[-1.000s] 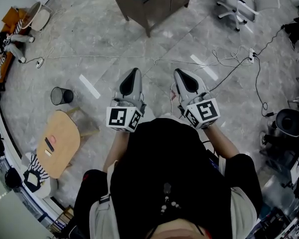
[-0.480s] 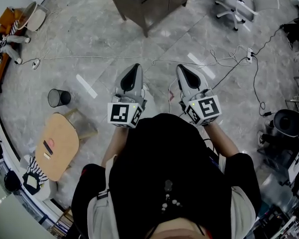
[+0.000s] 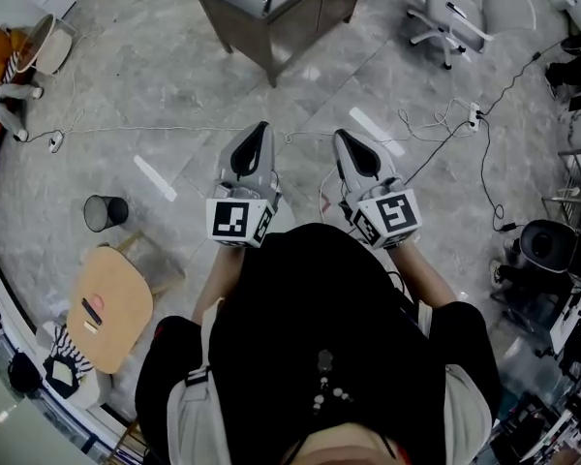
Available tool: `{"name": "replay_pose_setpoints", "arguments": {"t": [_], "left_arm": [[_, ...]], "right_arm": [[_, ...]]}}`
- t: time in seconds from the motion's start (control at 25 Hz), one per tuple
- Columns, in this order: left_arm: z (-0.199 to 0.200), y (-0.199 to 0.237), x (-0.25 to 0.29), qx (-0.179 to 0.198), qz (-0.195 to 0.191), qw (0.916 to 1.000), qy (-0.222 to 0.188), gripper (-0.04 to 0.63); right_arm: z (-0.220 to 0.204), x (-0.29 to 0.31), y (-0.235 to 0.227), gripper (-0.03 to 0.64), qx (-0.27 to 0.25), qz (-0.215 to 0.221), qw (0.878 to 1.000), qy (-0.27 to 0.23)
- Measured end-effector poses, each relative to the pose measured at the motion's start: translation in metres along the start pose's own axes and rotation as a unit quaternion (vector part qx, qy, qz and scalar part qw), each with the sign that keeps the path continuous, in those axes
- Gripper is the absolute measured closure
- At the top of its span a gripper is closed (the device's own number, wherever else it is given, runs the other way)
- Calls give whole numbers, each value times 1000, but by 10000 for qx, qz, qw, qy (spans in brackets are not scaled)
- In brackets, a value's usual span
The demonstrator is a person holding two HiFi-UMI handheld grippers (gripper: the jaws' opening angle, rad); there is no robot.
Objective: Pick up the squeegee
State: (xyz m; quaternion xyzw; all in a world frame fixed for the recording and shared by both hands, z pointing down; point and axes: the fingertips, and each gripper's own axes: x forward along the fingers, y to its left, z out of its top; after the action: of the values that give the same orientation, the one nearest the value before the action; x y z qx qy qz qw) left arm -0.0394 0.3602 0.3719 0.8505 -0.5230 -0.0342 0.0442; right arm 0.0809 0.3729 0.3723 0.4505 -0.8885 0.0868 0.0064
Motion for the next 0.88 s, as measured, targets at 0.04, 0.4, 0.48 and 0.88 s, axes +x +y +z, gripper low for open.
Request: {"name": "replay_pose_setpoints", "arguments": {"t": [0.04, 0.4, 0.48, 0.88], "left_arm": [[1, 6, 6, 34, -3, 10000, 19, 594], [1, 81, 55, 72, -51, 9999, 122, 594], [3, 94, 66, 92, -110, 9998, 111, 594], [5, 151, 89, -54, -116, 9999, 66, 594]], "right_arm": [[0, 10, -2, 615, 1, 3, 10000, 19], [1, 99, -12, 615, 79, -92, 9999, 98], [1, 115, -15, 615, 38, -126, 9999, 99], [1, 175, -7, 615, -71, -108, 9998, 148]]}}
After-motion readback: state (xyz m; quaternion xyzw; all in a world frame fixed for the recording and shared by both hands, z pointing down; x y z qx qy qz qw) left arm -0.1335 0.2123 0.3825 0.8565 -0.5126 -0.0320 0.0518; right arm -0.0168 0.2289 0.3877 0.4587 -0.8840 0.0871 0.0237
